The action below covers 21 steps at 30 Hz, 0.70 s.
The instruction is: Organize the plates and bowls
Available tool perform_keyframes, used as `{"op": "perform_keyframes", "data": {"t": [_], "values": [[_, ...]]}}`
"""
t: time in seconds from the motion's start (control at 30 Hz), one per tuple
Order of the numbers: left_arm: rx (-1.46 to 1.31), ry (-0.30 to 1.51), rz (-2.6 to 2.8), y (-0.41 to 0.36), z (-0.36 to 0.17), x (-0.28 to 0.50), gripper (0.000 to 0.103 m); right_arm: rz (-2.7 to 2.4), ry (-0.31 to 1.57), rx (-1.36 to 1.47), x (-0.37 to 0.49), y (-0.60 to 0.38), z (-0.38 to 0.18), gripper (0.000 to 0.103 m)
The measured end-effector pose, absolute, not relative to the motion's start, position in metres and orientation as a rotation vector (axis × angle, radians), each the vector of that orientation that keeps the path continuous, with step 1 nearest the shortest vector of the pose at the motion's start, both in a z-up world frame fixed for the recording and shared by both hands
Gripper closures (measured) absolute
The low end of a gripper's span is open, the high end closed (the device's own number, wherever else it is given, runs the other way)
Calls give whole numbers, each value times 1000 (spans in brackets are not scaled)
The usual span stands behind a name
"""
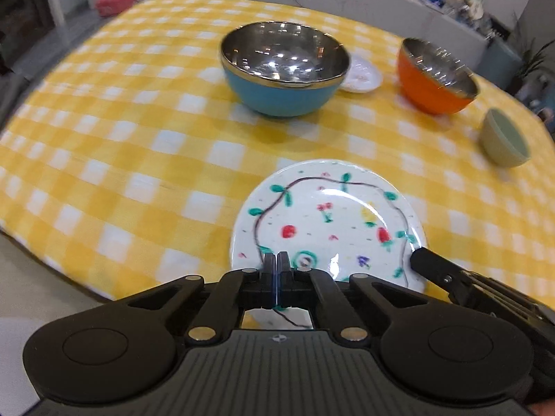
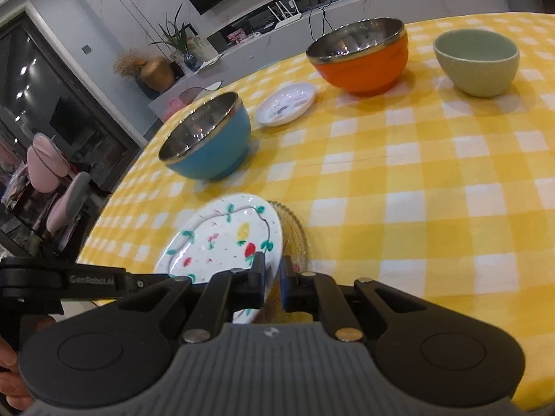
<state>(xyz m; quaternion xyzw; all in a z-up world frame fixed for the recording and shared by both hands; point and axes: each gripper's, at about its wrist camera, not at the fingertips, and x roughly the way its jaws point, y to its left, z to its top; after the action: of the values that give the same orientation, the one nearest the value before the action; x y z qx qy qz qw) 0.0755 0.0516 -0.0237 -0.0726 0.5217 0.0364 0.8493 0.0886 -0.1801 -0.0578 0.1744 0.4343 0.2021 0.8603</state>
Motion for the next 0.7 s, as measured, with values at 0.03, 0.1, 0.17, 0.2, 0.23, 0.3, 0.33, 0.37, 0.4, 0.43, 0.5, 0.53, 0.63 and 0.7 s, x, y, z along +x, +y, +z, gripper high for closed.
{"op": "perform_keyframes", "data": {"t": [0.03, 0.1, 0.17, 0.2, 0.23, 0.3, 0.33, 0.37, 0.4, 0.43, 0.5, 0.53, 0.63, 0.7], "values": [[-161, 1095, 57, 51, -23, 75, 103, 420, 904, 349, 88, -178, -59, 97], [-172, 1084, 63, 54, -22, 74, 103, 414, 900, 334, 88, -176, -59, 98], [-234, 1039, 59, 62, -18, 71, 98, 407, 898, 338, 89, -177, -59, 100], [-273, 1006, 84, 67, -16, 68, 96, 402, 900, 344, 89, -178, -59, 103], [-312, 977, 119, 74, -14, 65, 94, 397, 901, 343, 90, -178, -59, 103], [-399, 973, 202, 88, -15, 65, 87, 396, 904, 343, 90, -180, -59, 103], [-434, 979, 236, 95, -17, 66, 86, 396, 903, 341, 90, -179, -59, 103], [-453, 985, 246, 98, -19, 67, 86, 396, 903, 339, 90, -179, -59, 103], [-462, 990, 238, 99, -19, 69, 86, 397, 902, 339, 89, -180, -59, 103], [-462, 993, 227, 98, -19, 69, 86, 397, 902, 341, 89, -180, -59, 103], [-446, 996, 212, 95, -19, 71, 86, 407, 895, 361, 89, -182, -58, 101], [-437, 1000, 209, 94, -19, 73, 86, 404, 889, 369, 89, -183, -57, 100], [-420, 1021, 221, 93, -22, 73, 86, 380, 872, 384, 89, -187, -55, 92], [-426, 1032, 224, 93, -24, 72, 86, 361, 881, 399, 90, -190, -56, 86]]}}
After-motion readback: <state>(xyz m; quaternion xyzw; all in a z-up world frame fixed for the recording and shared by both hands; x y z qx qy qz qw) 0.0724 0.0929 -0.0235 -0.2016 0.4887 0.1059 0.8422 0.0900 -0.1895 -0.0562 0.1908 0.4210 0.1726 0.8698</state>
